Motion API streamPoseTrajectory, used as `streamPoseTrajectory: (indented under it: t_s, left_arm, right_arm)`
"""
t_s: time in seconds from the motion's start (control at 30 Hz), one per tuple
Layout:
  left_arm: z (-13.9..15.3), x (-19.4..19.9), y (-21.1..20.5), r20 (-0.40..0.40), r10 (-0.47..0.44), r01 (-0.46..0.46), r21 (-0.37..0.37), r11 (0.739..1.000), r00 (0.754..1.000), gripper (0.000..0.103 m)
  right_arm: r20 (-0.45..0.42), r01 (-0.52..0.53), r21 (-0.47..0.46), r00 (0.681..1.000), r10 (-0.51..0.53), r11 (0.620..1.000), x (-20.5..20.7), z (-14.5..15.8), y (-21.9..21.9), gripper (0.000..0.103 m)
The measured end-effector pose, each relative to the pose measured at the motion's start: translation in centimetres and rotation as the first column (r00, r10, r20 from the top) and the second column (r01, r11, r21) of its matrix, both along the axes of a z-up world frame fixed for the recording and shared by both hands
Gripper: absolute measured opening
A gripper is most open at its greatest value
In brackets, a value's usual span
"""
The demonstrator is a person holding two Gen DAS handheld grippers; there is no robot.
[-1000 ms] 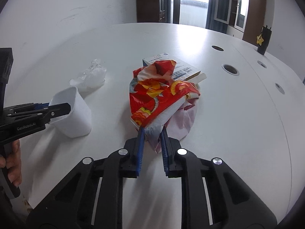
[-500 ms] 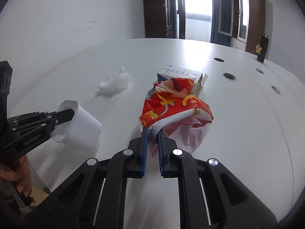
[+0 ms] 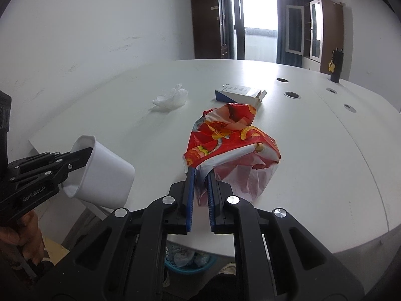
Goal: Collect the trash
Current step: 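Carry the white cup and red wrapper over the blue wastebasket with both grippers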
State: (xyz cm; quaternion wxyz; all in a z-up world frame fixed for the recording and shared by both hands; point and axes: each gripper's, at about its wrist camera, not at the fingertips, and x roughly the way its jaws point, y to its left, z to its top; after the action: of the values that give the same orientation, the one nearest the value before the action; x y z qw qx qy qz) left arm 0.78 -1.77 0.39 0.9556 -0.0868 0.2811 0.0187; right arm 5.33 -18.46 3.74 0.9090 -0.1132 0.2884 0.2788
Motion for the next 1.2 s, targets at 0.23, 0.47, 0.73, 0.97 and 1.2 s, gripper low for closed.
streamPoseTrajectory:
  t_s: [0.23, 0.47, 0.73, 0.97, 1.2]
  left_arm:
    - [-1.2, -4.6, -0.4, -0.006, -0.03, 0.03, -0.034, 0.999, 1.0, 0.004]
    - [-3.5, -7.3, 0.3, -0.044, -0.036, 0.033, -0.064, 0.997, 0.998, 0.004]
    - [-7.2, -9.8, 1.9, -0.064, -0.021, 0.016, -0.073, 0.997, 0.998, 0.004]
    - [-10.3, -9.2, 2.7, -0.118, 0.002, -0.012, -0.084, 0.996, 0.993, 0.004]
    - [-13.5, -8.5, 2.7, -0.16, -0.024, 0.006, -0.112, 0.994, 0.987, 0.004]
  right_arm:
    - [-0.004, -0.024, 0.023, 1.0, 0.024, 0.999, -4.7, -1.1, -1.0, 0.009]
    - [-0.014, -0.075, 0.013, 0.997, 0.075, 0.997, -9.9, -2.0, -2.0, 0.009]
    - [-0.047, -0.134, 0.023, 0.99, 0.135, 0.991, -14.6, -3.3, -2.7, 0.008]
    - [-0.098, -0.152, -0.007, 0.984, 0.151, 0.988, -15.3, -6.0, -2.9, 0.008]
    - [-0.196, -0.132, -0.015, 0.973, 0.126, 0.991, -14.6, -10.4, -3.9, 0.008]
